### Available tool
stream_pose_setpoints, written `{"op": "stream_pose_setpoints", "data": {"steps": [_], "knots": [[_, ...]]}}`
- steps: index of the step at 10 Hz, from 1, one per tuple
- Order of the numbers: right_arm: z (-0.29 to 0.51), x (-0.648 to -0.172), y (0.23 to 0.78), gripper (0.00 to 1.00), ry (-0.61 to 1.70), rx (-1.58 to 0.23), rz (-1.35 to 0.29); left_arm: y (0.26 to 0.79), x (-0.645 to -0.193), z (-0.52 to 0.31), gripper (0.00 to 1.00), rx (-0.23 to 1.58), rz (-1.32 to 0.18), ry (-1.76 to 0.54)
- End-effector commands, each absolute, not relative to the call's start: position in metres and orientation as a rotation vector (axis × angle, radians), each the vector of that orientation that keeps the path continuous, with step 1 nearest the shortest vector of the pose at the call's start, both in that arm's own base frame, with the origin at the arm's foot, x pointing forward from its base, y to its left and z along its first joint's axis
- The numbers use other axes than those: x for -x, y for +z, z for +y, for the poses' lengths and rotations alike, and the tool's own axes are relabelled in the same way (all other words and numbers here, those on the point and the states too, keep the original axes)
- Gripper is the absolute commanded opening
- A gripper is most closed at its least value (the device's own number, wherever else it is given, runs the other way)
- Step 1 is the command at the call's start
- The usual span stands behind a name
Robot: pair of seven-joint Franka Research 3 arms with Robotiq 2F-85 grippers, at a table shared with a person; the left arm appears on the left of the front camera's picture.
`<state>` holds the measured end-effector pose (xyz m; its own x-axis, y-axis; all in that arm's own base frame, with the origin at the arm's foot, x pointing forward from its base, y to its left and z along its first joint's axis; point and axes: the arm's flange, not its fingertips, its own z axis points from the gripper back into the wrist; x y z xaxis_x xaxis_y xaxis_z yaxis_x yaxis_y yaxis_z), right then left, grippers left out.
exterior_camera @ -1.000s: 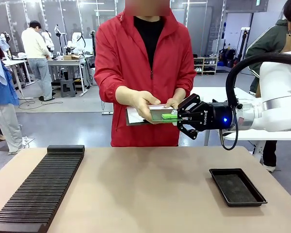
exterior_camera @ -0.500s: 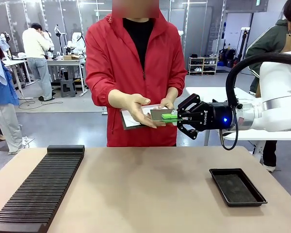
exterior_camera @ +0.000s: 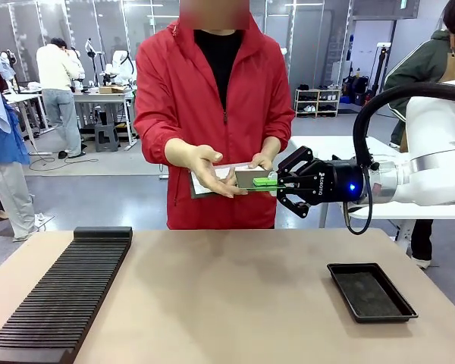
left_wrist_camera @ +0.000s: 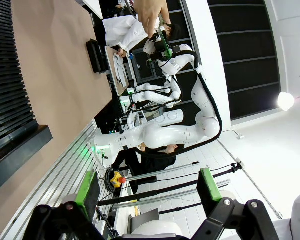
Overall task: Inspect the PCB.
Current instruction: Place the Blank PCB in the ESD tray.
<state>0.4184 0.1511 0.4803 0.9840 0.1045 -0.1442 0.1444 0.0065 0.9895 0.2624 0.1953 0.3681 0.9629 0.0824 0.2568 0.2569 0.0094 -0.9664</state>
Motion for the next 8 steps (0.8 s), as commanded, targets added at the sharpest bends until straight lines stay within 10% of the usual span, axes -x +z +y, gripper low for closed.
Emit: {"op": "stream_pose_setpoints", "data": {"steps": [1,8], "knots": [[0.152,-0.417,0.483,0.0,-0.026,-1.567,0.193,0.369,-0.262,0.197,1.0,1.555,-0.267,-0.142],[0.13,-0.413,0.478,0.03,0.082,-1.461,0.082,0.369,-0.262,0.197,1.0,1.555,-0.267,-0.142]]}}
